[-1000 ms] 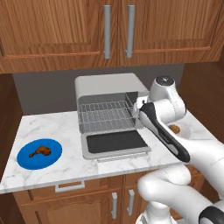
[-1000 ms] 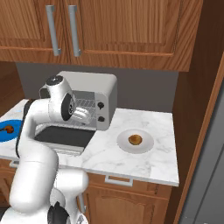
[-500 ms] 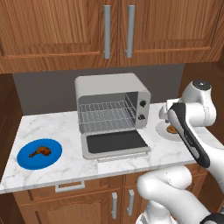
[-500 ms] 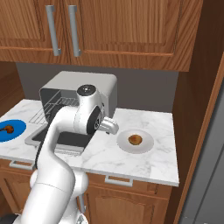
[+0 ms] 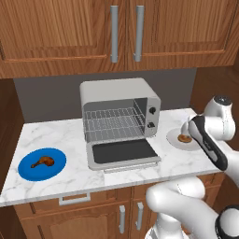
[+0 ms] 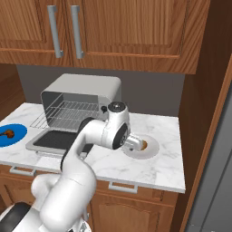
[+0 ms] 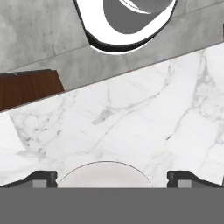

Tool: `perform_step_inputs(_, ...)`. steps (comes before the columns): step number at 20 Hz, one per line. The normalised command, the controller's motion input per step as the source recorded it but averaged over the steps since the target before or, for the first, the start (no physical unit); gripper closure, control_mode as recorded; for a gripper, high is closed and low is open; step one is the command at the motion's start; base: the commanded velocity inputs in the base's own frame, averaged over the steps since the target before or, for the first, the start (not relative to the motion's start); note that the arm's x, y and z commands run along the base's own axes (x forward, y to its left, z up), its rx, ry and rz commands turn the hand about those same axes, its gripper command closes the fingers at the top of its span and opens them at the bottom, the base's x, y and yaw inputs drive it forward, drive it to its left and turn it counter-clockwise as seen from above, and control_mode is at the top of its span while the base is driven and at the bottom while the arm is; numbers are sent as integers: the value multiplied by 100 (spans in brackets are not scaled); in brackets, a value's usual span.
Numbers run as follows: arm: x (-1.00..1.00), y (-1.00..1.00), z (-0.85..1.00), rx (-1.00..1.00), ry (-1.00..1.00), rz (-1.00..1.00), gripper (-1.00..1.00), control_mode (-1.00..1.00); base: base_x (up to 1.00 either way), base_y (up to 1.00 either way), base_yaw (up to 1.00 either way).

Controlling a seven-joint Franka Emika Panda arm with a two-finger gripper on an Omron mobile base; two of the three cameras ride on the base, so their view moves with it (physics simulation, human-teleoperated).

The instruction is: Open the toaster oven door. Place the bread on the top rack in the toaster oven and place the chicken drumstick on the bottom rack.

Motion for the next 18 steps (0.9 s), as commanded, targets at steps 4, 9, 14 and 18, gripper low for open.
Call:
perform_step_inputs(4,57,-2,-13,0,10,-3,-100,-100,0,0,0)
perform_step_inputs(9,49,-6,-12,0,8,0,-100,-100,0,0,0)
perform_step_inputs(14,25,-18,-33,0,9,-2,-100,-100,0,0,0)
perform_step_inputs(18,20,-10,-36,0,6,-2,-100,-100,0,0,0)
